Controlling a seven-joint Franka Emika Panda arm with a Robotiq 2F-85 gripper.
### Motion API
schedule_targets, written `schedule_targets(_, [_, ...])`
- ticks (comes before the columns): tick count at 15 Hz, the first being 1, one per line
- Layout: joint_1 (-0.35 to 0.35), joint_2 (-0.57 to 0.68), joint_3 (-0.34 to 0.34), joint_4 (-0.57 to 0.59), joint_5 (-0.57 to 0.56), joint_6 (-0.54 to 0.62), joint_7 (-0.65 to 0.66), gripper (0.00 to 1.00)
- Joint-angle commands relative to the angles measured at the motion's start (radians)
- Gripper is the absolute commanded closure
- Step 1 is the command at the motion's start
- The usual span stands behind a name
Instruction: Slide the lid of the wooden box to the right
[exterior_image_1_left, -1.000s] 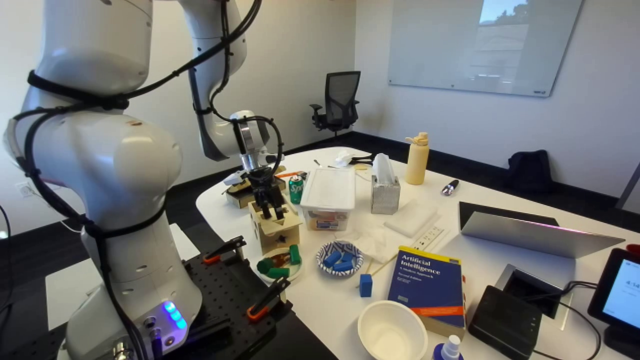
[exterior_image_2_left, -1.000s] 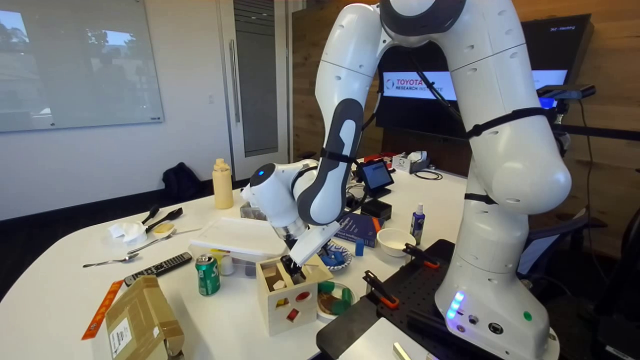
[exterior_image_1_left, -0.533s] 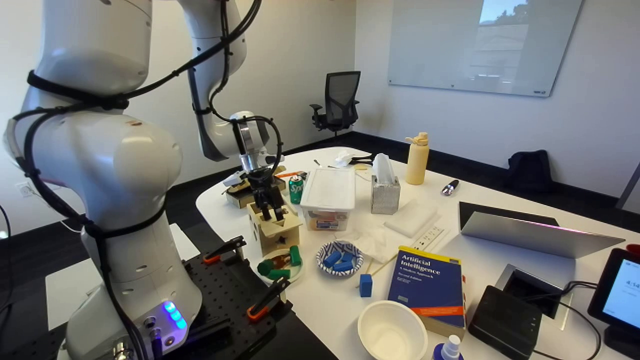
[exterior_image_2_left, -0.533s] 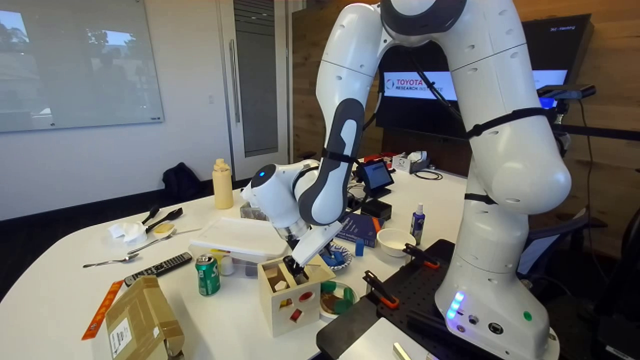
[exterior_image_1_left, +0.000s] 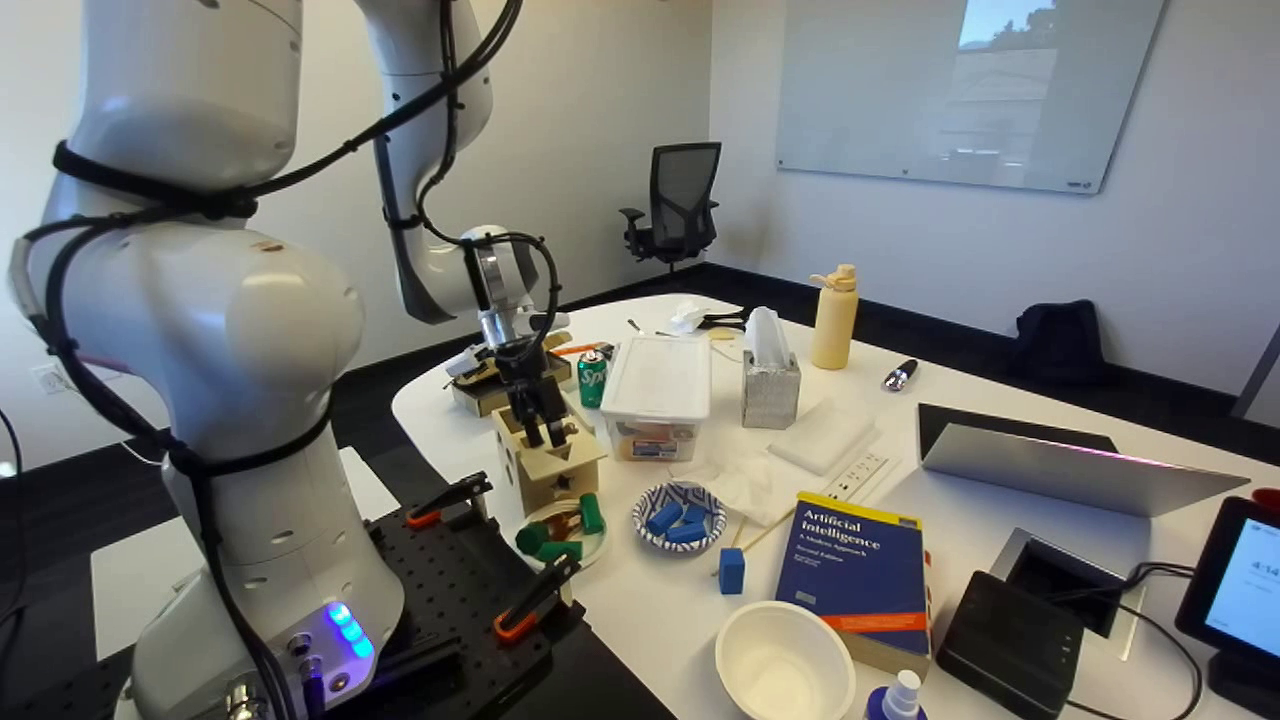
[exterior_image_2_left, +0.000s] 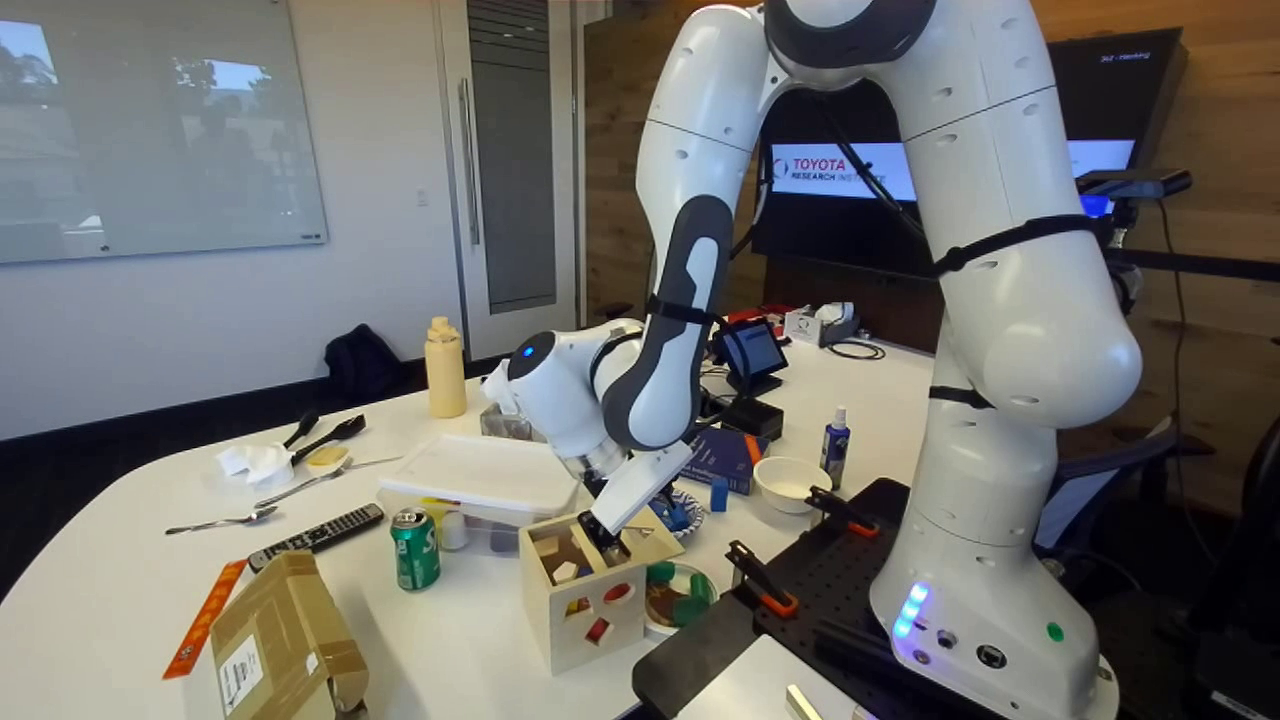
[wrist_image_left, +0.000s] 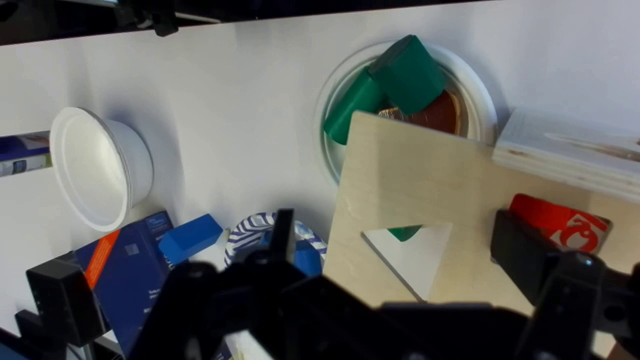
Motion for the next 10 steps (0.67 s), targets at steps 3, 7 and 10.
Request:
schedule_targets(3, [-0.028, -0.059, 0.012, -0.042, 0.003, 0.014, 0.014, 0.00])
schedule_targets(7, [-0.072, -0.112, 0.026, -0.060, 0.048, 0.064, -0.033, 0.00])
schedule_targets(10, [-0.110, -0.168, 0.041, -0.078, 0.109, 0.099, -0.091, 0.00])
